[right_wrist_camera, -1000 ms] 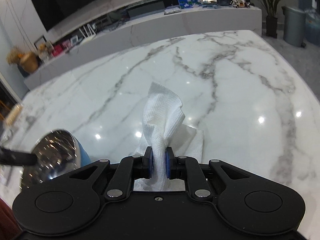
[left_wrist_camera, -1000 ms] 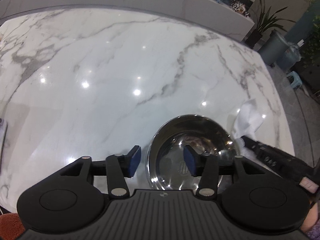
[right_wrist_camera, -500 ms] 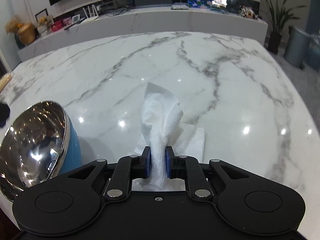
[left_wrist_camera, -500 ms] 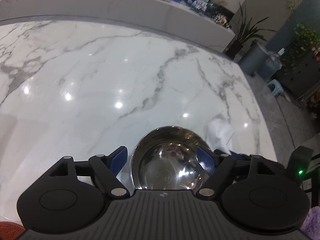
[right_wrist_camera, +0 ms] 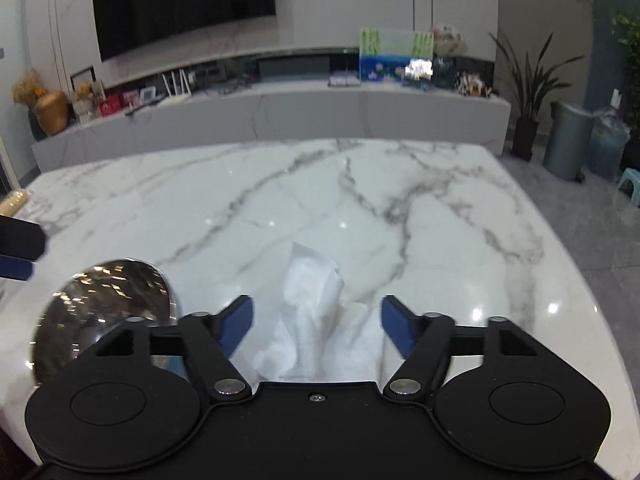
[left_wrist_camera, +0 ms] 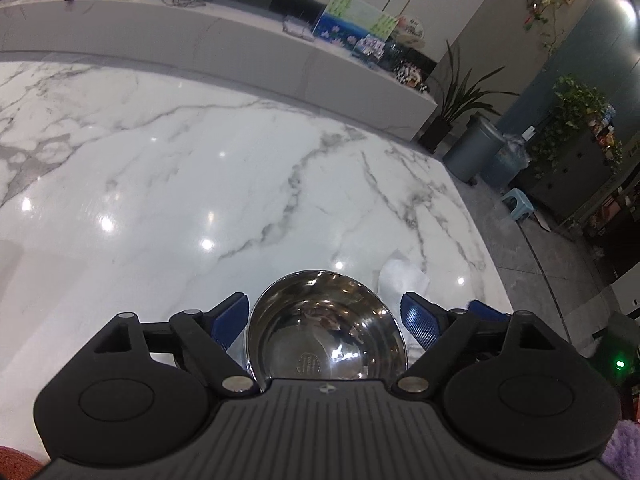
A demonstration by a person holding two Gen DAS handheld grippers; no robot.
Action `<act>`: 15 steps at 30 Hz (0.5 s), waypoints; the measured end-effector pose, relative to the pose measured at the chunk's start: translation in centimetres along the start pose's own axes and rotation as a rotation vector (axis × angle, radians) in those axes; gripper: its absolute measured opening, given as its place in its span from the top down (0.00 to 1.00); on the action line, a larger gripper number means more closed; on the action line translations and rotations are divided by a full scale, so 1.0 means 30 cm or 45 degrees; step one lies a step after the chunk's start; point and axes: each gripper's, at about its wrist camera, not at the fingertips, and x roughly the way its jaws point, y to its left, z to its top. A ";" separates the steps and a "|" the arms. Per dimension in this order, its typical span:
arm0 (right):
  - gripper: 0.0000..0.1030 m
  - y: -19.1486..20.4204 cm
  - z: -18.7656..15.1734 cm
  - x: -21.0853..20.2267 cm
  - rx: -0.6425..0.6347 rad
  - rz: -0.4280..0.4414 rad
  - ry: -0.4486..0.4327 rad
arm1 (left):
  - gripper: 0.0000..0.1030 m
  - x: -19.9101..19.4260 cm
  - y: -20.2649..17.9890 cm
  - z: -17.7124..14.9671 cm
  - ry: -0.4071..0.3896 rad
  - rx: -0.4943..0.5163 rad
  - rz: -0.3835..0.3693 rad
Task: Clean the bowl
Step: 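Lower the white cloth onto the table and open the right tool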
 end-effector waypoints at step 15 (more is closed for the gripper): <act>0.07 0.056 -0.083 -0.253 0.083 -0.068 -0.031 | 0.18 -0.071 -0.037 -0.127 -0.211 0.164 -0.008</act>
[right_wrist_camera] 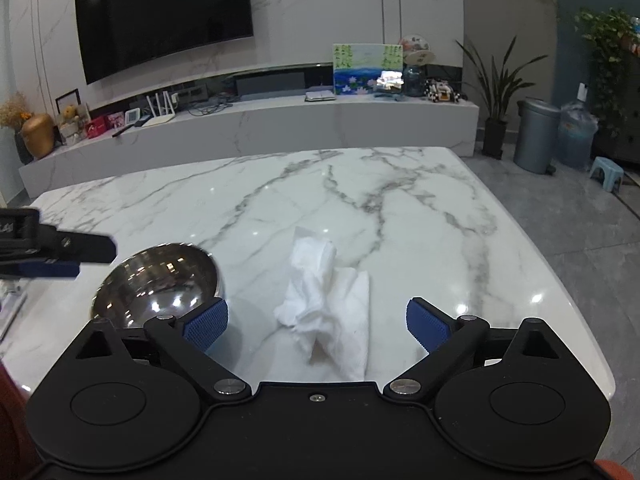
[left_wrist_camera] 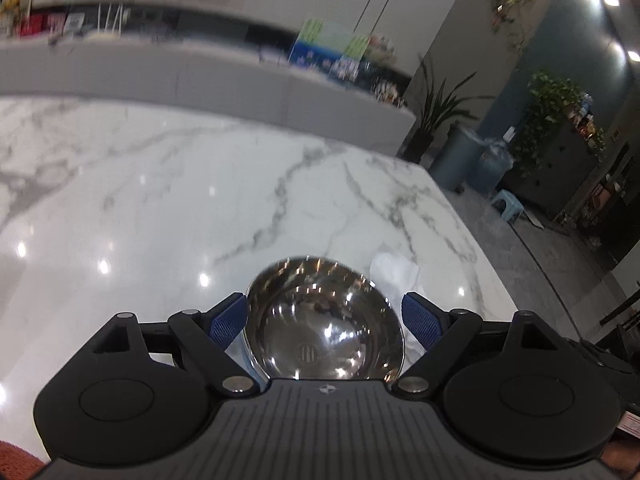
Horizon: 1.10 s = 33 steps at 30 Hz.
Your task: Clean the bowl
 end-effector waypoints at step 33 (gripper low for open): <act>0.07 0.052 -0.040 -0.059 -0.038 -0.071 -0.013 | 0.18 -0.016 -0.104 -0.117 0.022 0.253 0.176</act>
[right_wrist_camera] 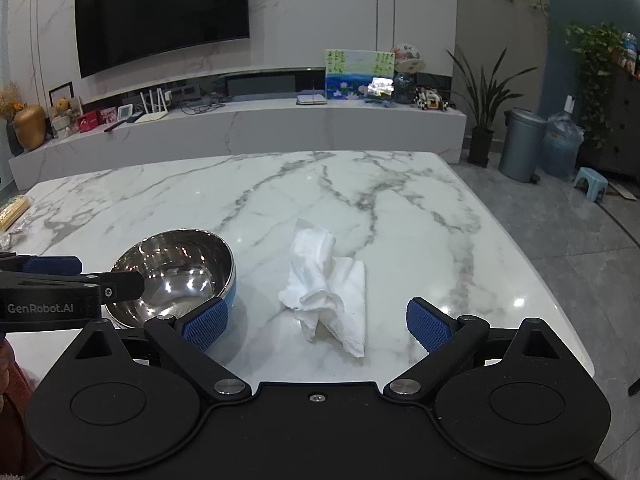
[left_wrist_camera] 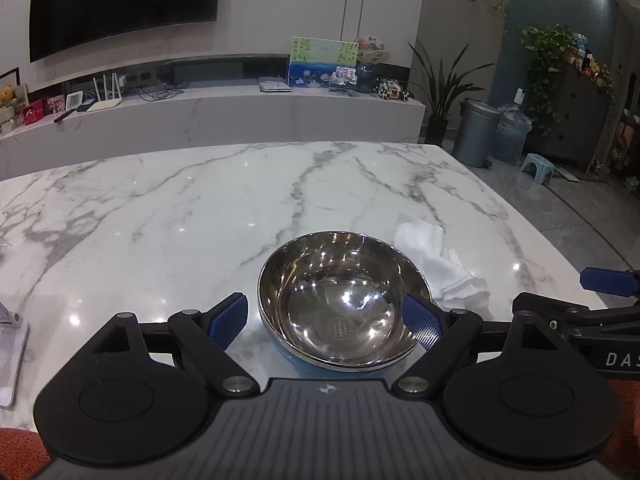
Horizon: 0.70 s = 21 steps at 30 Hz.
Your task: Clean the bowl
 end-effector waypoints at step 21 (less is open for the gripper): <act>0.07 -0.002 0.001 -0.006 -0.011 0.012 -0.002 | 0.18 0.022 0.001 -0.002 0.064 0.017 0.046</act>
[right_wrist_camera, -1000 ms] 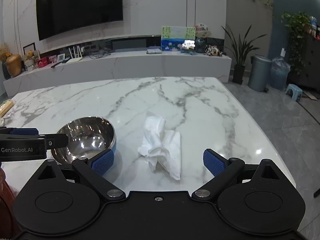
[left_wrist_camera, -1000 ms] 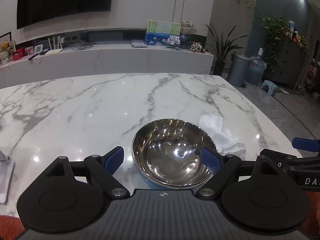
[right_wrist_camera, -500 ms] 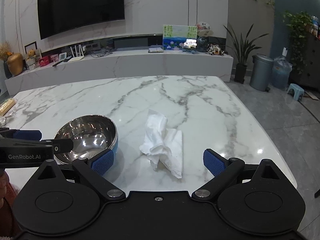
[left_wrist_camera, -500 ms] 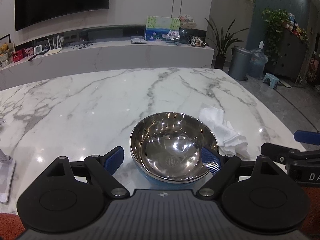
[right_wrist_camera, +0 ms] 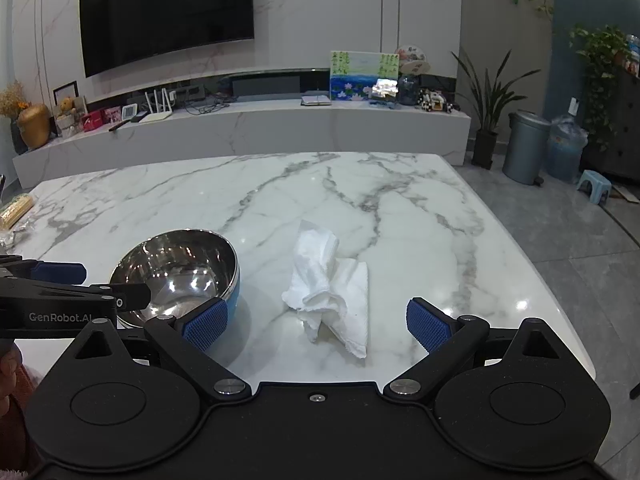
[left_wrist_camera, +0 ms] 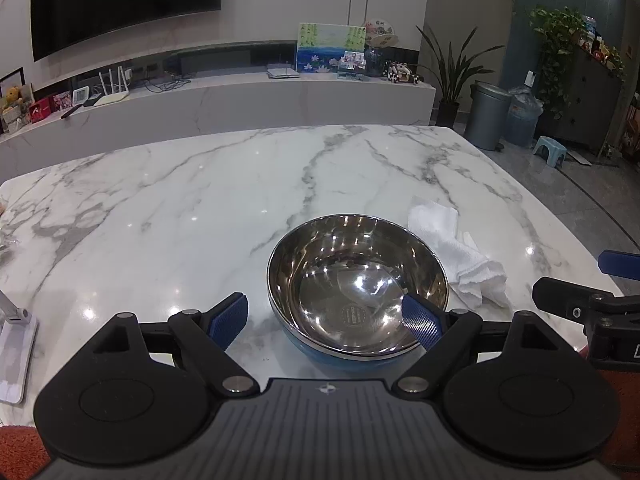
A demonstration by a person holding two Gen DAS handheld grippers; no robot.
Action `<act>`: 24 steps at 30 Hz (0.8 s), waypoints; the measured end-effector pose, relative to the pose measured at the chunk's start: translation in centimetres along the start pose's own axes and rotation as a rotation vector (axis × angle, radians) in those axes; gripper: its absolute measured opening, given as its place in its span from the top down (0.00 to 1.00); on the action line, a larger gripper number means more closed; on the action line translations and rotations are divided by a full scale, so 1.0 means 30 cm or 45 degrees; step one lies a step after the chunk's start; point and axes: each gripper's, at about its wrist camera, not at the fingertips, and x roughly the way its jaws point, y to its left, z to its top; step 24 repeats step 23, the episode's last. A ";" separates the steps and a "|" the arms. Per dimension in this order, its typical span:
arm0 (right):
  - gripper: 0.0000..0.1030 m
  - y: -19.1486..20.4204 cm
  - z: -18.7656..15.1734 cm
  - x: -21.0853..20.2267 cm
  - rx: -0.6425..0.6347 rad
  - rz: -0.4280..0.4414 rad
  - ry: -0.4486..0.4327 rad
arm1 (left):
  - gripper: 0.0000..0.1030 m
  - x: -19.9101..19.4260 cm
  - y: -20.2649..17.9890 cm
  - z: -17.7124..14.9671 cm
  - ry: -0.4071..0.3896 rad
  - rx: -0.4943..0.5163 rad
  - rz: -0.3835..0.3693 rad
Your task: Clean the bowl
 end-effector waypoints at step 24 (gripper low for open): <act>0.07 0.012 -0.011 0.004 0.006 0.017 0.027 | 0.18 0.015 0.013 -0.005 0.042 -0.004 0.031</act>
